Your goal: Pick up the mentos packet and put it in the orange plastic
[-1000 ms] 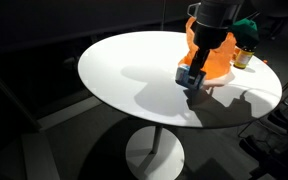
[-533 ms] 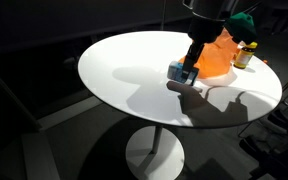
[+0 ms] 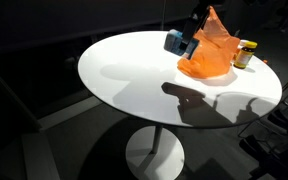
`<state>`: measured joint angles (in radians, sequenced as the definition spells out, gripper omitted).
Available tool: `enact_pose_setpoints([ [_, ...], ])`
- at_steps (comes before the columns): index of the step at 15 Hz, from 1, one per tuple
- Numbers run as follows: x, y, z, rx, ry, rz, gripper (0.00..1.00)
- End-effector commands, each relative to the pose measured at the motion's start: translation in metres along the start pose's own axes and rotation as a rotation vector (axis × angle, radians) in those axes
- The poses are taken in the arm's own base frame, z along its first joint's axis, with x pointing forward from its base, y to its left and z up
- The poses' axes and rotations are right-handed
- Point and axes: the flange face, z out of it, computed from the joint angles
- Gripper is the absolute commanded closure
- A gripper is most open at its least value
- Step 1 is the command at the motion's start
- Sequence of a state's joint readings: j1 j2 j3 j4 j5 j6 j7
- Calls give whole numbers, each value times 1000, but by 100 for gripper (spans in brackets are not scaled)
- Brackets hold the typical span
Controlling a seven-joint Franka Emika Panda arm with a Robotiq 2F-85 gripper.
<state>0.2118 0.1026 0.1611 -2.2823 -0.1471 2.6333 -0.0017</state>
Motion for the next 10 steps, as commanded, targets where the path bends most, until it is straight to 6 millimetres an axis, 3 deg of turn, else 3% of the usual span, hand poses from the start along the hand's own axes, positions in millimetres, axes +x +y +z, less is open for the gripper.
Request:
enact_pose_setpoints([
  [1,-3,17,-46,-27,65,16,82],
  [5,-8,42,-92,-81,134,68,82],
  [10,-30,95,-139,-166,191,178,82],
])
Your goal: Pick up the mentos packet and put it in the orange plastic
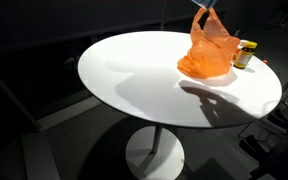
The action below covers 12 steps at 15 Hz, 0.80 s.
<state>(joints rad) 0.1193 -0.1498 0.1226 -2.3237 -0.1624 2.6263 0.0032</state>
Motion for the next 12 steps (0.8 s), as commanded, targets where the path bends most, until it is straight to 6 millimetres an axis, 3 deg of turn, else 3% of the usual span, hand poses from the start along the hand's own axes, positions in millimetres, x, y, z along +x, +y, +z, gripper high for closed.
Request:
enact_pose_setpoints([
  [1,-18,41,-29,-78,14,76,82],
  [3,-27,61,-31,-112,12,111,82],
  [6,-44,77,-17,-137,-16,150,82],
  [12,-72,67,37,-136,-99,173,82],
])
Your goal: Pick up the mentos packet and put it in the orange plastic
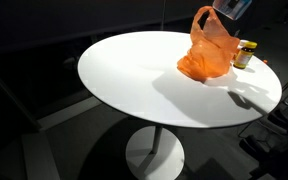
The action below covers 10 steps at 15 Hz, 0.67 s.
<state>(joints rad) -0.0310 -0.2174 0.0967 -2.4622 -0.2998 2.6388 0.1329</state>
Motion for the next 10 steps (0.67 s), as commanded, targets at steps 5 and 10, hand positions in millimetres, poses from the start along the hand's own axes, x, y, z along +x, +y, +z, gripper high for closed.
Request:
enact_pose_setpoints([
  [5,-16,-13,60,9,-80,21,82],
  [10,-16,-17,78,17,-87,15,82],
])
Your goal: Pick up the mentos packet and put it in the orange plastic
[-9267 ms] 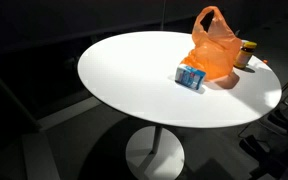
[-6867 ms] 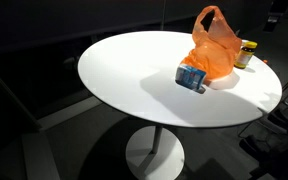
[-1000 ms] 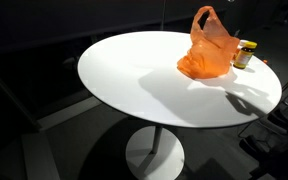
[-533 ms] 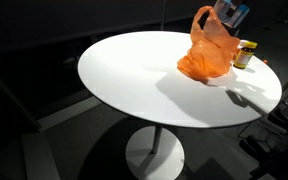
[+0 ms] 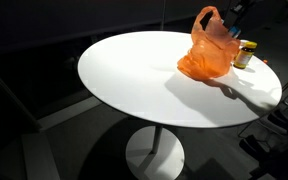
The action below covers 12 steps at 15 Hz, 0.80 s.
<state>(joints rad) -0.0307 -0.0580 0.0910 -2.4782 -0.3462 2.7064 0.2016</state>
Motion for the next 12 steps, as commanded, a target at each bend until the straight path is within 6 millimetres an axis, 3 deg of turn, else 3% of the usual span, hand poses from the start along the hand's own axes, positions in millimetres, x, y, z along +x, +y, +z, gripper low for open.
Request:
enact_pose_setpoints([
  [1,6,-4,7,-5,12,-2,82],
  [3,3,-14,12,4,-1,-21,82],
  [4,1,-18,14,11,-12,-30,52],
  [5,0,-22,15,13,-17,-38,31],
  [9,-4,-30,6,28,-35,-69,3],
  [12,-9,-31,-7,43,-89,-63,0],
])
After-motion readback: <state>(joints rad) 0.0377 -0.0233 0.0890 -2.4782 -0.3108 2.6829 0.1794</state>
